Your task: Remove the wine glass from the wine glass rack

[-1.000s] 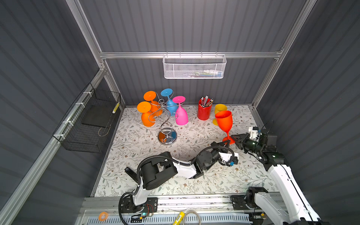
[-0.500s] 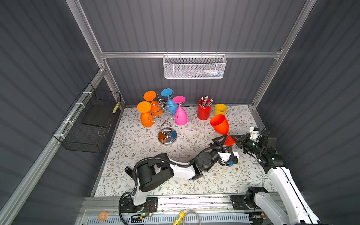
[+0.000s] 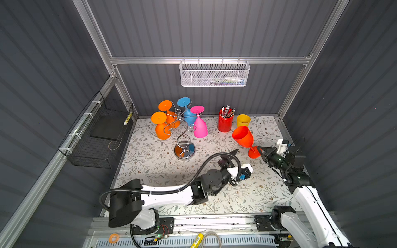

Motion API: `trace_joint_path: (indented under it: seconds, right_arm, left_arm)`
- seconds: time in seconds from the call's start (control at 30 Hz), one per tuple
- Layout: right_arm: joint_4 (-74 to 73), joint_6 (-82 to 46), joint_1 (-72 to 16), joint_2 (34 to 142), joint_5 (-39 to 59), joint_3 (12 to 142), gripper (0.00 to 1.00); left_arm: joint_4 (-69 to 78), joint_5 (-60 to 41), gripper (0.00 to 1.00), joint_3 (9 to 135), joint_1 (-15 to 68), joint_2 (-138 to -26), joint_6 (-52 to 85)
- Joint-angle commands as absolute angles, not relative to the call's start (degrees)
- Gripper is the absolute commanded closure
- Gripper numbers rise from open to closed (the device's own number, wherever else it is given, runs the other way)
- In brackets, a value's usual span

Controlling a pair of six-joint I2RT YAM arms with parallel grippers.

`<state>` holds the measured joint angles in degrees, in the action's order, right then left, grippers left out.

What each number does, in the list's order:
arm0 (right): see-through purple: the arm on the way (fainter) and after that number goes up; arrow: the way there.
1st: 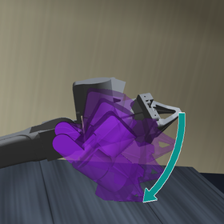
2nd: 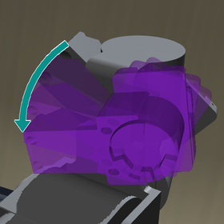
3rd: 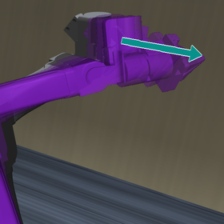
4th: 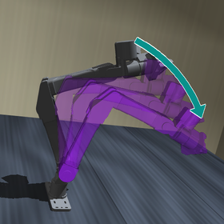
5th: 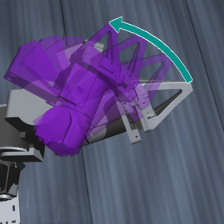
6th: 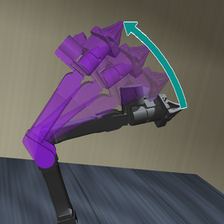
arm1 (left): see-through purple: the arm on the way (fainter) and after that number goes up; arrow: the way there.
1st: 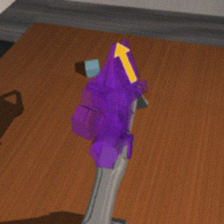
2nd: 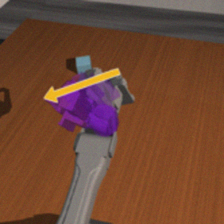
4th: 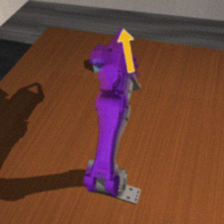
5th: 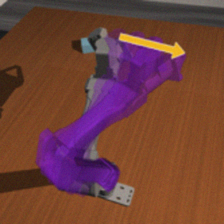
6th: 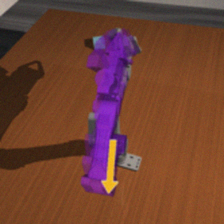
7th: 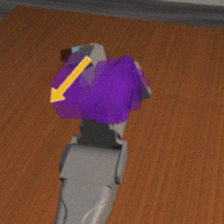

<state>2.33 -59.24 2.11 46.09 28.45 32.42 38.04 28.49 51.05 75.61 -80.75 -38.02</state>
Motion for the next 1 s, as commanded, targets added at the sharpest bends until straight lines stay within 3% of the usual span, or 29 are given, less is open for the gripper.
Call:
trace_joint_path:
  seconds: [0.0, 0.3, 0.8, 0.97]
  right_arm:
    - [-1.44, -55.2, 2.2, 44.79, 26.5, 30.71, 1.0]
    - [-3.64, -51.18, 2.2, 44.85, 26.03, 27.27, 1.0]
    - [-6.86, -49.97, 2.16, 44.09, 26.55, 24.5, 1.0]
    - [-6.69, -49.67, 2.1, 43.12, 26.37, 24.53, 1.0]
  left_arm:
    - [19.1, 27.12, 0.18, 54.86, 75.26, -77.63, -28.52]
    - [3.87, 15.2, 0.18, 60.85, 68.49, -73.87, -16.05]
    - [-2.73, -7.07, 0.2, 68.58, 53.02, -77.13, 0.08]
    - [-3.97, -12.37, 0.21, 71.86, 51.84, -80.15, 0.49]
